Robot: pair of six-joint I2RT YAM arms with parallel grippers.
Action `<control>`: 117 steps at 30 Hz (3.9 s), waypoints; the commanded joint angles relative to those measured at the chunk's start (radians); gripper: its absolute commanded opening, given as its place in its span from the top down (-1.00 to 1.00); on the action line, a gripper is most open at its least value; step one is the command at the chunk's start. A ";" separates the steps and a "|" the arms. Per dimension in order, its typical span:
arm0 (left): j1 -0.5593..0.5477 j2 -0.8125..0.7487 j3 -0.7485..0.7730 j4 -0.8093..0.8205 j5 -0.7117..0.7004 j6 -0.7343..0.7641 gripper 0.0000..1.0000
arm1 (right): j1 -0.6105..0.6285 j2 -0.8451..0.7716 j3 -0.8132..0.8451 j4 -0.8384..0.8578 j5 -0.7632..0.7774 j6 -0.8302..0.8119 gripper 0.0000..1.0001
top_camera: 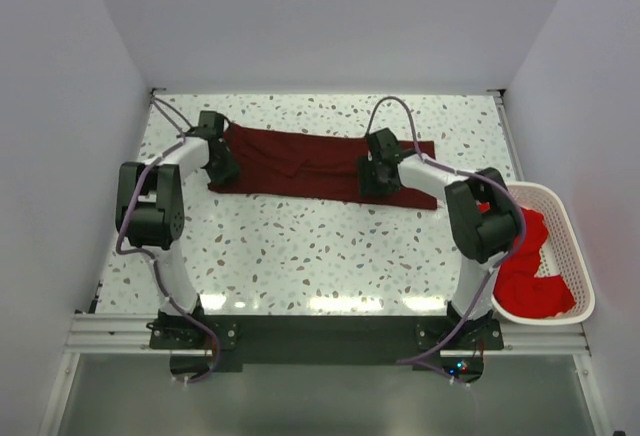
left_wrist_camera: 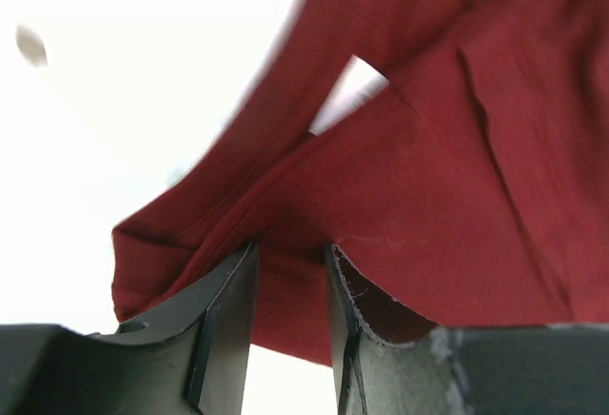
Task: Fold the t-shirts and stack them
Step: Fold the tshirt
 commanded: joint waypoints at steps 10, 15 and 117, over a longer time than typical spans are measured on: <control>0.011 0.282 0.379 -0.075 -0.017 0.247 0.09 | 0.642 -0.262 -0.334 -0.127 -0.314 0.335 -0.23; 0.004 0.186 0.408 -0.067 0.020 0.250 0.00 | 0.671 -0.280 -0.073 -0.291 -0.167 0.205 -0.27; -0.715 -0.488 -0.637 0.110 0.221 -0.167 0.00 | 0.111 -0.552 -0.695 -0.089 -0.340 0.295 0.32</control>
